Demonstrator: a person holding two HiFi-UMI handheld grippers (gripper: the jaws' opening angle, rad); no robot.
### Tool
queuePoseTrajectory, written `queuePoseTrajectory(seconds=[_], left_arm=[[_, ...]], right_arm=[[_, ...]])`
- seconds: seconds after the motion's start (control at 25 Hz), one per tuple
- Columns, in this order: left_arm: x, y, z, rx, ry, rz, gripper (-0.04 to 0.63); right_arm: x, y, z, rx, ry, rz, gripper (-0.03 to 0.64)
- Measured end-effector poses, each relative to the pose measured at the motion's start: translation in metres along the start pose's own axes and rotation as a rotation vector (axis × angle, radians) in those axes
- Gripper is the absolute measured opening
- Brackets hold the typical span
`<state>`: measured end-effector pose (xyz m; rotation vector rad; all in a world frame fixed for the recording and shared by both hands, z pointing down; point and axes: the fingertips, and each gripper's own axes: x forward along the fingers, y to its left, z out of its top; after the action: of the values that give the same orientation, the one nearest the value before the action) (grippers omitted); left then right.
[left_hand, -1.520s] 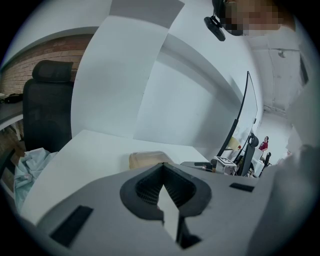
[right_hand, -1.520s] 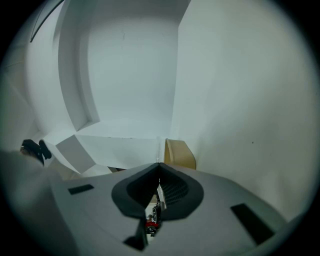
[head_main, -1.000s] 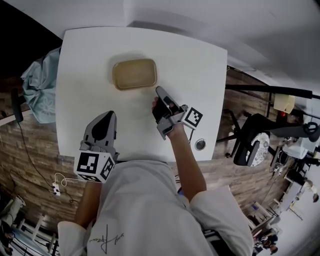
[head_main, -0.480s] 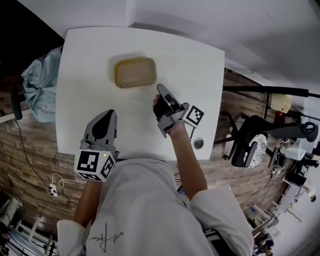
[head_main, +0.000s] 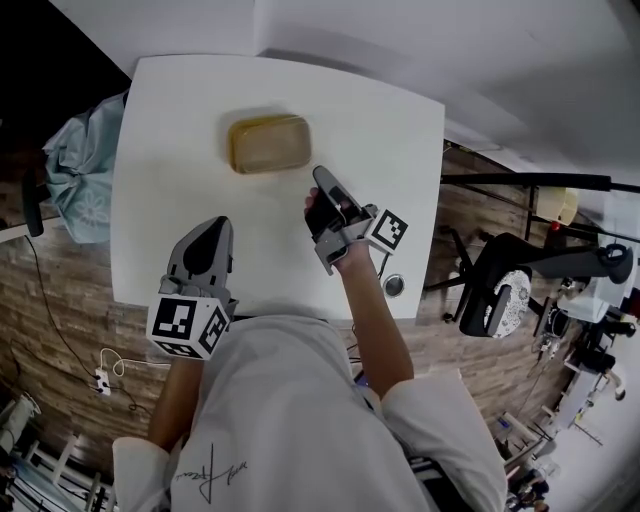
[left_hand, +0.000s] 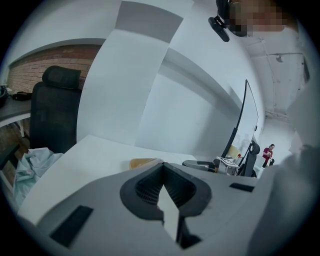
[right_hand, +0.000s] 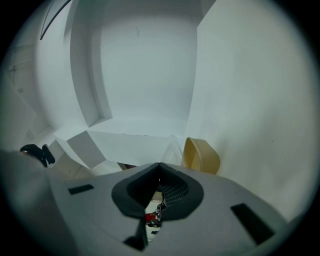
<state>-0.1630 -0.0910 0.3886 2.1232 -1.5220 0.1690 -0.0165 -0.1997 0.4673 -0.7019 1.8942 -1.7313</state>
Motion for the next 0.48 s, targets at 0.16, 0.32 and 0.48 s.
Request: queuePoseTrajectory(seconds=[0.16, 0.32, 0.48], left_arm=[[-0.001, 0.0, 0.0, 0.005, -0.003, -0.001, 0.006], [-0.002, 0.003, 0.005, 0.008, -0.014, -0.001, 0.006], [-0.003, 0.004, 0.006, 0.011, -0.02, -0.003, 0.006]], right_arm=[[0.0, 0.003, 0.002, 0.013, -0.011, 0.014, 0.011], [0.0, 0.008, 0.002, 0.023, -0.022, 0.025, 0.011], [0.001, 0.013, 0.003, 0.021, -0.028, 0.039, 0.011]])
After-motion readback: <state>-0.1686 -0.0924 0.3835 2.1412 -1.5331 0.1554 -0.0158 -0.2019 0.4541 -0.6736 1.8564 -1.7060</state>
